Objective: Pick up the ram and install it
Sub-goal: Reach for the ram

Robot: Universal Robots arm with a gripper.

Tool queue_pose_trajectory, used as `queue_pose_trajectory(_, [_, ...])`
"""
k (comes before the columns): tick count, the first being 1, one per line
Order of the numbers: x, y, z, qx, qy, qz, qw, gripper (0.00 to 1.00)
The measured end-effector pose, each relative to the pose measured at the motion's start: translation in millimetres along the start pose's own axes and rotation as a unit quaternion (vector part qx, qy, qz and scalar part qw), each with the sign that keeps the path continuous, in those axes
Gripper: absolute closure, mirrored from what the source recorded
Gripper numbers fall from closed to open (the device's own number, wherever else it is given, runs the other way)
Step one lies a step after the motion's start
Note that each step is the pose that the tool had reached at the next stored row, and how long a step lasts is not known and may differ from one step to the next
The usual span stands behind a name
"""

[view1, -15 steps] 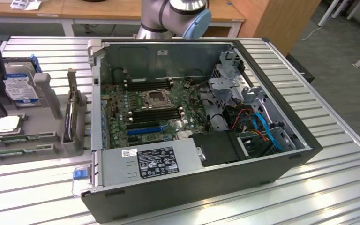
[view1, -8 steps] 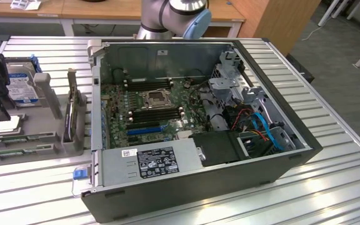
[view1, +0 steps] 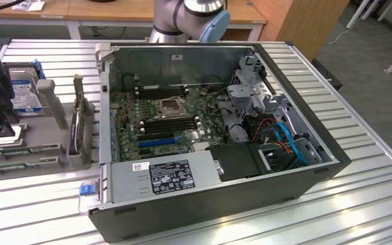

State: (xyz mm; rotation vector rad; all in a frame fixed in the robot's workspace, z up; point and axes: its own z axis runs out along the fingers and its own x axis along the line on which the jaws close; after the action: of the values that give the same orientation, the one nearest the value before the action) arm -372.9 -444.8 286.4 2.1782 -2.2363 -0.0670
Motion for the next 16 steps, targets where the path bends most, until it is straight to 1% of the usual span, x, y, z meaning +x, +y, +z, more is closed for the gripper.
queue_pose_trajectory(12, [0.5,-0.9,21.8,0.0000,0.0000,0.000,1.0000,0.65])
queue_pose_trajectory(13, [1.5,-0.7,23.4,-0.0001,0.0002,0.000,1.0000,0.65])
queue_pose_trajectory(16, [15.3,-0.2,28.9,0.0000,0.0000,0.000,1.0000,0.65])
